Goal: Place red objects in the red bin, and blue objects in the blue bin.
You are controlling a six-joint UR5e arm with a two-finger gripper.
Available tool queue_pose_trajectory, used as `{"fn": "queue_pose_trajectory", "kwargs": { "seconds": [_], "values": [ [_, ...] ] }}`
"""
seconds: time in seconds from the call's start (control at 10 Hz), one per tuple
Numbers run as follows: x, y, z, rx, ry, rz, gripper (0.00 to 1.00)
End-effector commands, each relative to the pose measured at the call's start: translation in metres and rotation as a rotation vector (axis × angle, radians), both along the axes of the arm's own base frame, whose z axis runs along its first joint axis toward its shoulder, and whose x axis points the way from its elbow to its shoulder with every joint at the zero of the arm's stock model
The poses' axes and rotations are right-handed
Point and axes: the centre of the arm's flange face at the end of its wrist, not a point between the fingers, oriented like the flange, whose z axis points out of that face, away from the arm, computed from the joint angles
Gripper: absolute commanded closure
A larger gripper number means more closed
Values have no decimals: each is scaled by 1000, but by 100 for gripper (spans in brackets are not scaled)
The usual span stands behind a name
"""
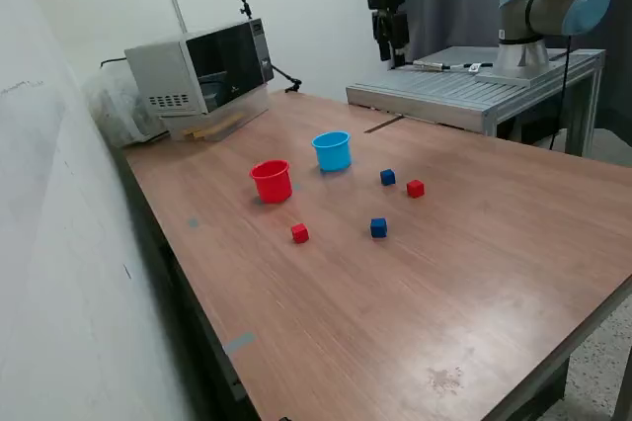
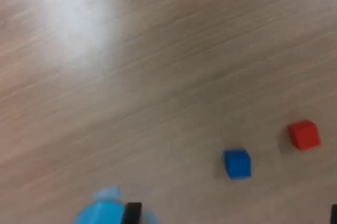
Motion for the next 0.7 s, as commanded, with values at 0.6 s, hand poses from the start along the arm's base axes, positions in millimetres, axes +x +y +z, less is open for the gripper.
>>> {"fn": "queue_pose_trajectory", "kwargs": {
  "seconds": [0.6],
  "values": [
    [-43, -87, -85, 0, 12, 99, 0]
  ]
}}
